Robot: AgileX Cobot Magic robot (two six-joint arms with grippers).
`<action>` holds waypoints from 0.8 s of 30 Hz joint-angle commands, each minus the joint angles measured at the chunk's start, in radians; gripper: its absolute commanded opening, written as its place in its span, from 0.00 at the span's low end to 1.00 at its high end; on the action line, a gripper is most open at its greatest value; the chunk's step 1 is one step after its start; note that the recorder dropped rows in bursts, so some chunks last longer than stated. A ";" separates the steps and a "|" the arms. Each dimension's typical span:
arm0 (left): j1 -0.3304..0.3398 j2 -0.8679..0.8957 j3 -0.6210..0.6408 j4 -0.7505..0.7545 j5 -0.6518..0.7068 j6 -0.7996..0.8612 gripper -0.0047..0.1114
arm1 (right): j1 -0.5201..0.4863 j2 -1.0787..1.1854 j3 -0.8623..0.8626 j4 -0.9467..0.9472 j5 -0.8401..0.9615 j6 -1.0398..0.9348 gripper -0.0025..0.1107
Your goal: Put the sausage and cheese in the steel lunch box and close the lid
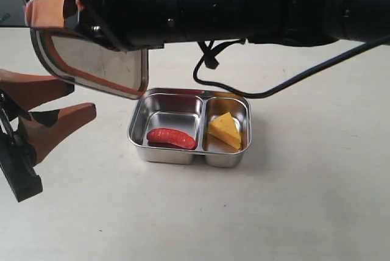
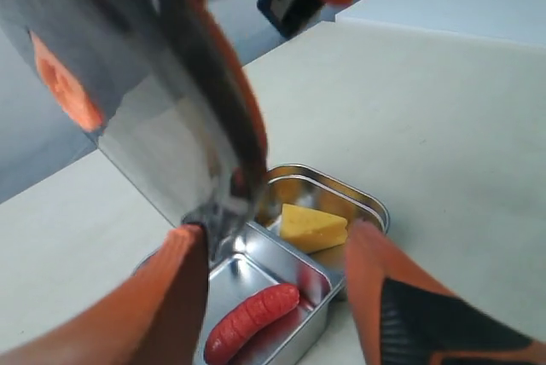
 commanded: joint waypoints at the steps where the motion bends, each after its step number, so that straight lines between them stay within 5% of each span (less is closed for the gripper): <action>1: -0.006 0.003 -0.028 -0.003 -0.032 -0.019 0.45 | 0.019 0.032 -0.006 0.008 0.010 0.034 0.01; 4: -0.006 0.003 -0.031 -0.003 -0.045 -0.047 0.39 | 0.041 0.040 -0.006 0.008 0.010 0.041 0.01; 10: -0.006 0.003 -0.031 -0.003 -0.054 -0.049 0.04 | 0.098 0.040 -0.006 0.008 0.102 0.071 0.01; 24: -0.006 0.003 -0.076 -0.003 -0.421 -0.039 0.04 | 0.097 0.040 -0.006 -0.041 0.126 0.074 0.01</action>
